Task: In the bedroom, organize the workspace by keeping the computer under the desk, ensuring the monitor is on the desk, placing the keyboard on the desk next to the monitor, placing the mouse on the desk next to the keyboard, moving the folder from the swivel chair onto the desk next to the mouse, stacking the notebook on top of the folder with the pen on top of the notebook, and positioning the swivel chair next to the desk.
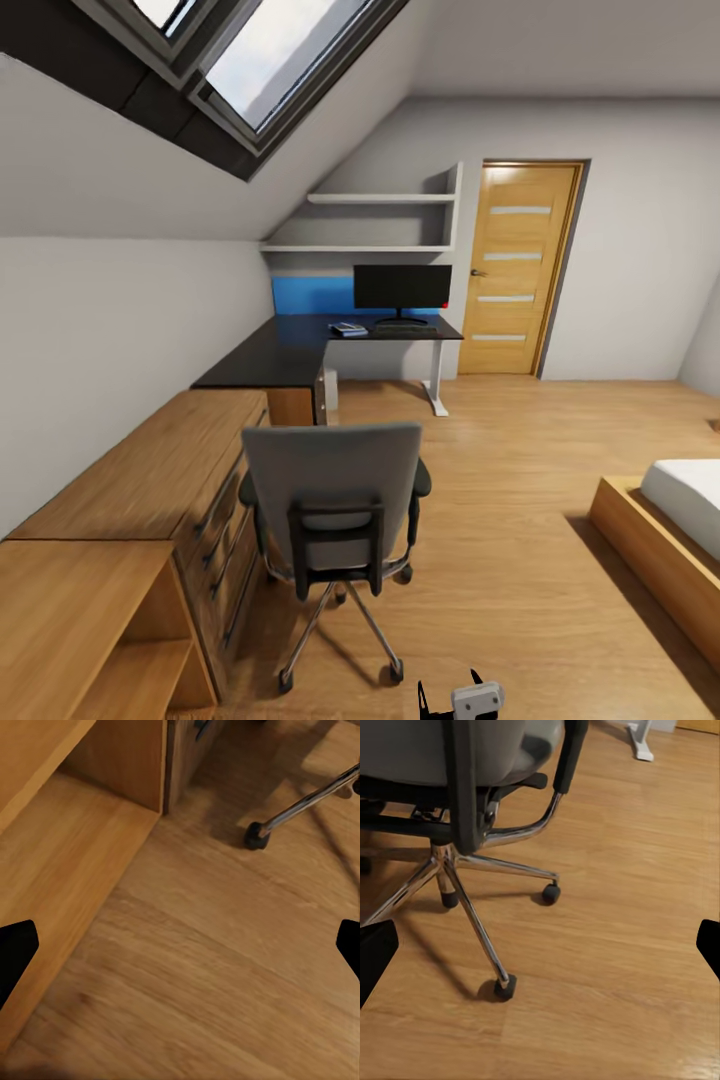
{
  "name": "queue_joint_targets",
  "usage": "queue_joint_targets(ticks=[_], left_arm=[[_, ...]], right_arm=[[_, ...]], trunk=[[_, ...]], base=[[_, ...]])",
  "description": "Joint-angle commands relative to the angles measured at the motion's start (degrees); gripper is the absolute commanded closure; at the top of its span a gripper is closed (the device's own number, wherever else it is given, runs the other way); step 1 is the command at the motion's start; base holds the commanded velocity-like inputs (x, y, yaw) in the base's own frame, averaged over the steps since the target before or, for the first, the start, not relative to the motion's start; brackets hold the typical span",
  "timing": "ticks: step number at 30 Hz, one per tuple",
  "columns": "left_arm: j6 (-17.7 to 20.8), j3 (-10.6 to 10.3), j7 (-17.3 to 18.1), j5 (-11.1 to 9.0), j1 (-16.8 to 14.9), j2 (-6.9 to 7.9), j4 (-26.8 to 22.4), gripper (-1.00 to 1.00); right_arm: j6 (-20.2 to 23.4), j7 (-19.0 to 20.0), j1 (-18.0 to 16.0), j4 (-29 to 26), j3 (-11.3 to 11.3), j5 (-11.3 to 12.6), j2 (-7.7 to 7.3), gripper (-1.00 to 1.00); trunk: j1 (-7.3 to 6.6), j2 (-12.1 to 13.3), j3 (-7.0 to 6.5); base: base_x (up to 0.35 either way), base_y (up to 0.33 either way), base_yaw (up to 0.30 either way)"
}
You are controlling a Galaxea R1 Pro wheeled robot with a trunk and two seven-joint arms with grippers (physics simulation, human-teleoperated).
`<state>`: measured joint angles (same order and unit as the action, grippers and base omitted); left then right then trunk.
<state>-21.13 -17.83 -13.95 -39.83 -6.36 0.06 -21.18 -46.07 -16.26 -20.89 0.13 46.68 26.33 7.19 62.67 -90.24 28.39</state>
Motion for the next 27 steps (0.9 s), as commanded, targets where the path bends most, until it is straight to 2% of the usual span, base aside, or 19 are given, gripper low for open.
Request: queue_joint_targets(ticks=[1,7,20,27], left_arm=[[-0.22,-0.5,-0.46,-0.25,-0.05,0.03,0.0,-1.0],[-0.22,-0.53,-0.44,-0.25,-0.05,0.03,0.0,-1.0],[-0.31,-0.6,-0.29,-0.05,-0.05,0.03,0.0,-1.0],[-0.31,-0.59,-0.29,-0.02,-0.07,0.03,0.0,-1.0]], right_arm=[[-0.08,-0.36,-0.02,0.03,0.52,0.22,0.01,-1.0],[-0.05,-0.36,-0.02,0.03,0.52,0.22,0.01,-1.0],[0.02,-0.33,-0.02,-0.01,0.52,0.22,0.01,-1.0],[-0.04,-0.35,-0.02,-0.03,0.52,0.22,0.01,-1.0]], trunk=[[0.22,-0.45,0.25],[1.54,-2.85,1.32],[1.54,-2.85,1.32],[1.54,-2.85,1.32]], base=[[0.0,0.0,0.249],[0.0,0.0,0.243],[0.0,0.001,0.032],[0.036,0.112,0.0]])
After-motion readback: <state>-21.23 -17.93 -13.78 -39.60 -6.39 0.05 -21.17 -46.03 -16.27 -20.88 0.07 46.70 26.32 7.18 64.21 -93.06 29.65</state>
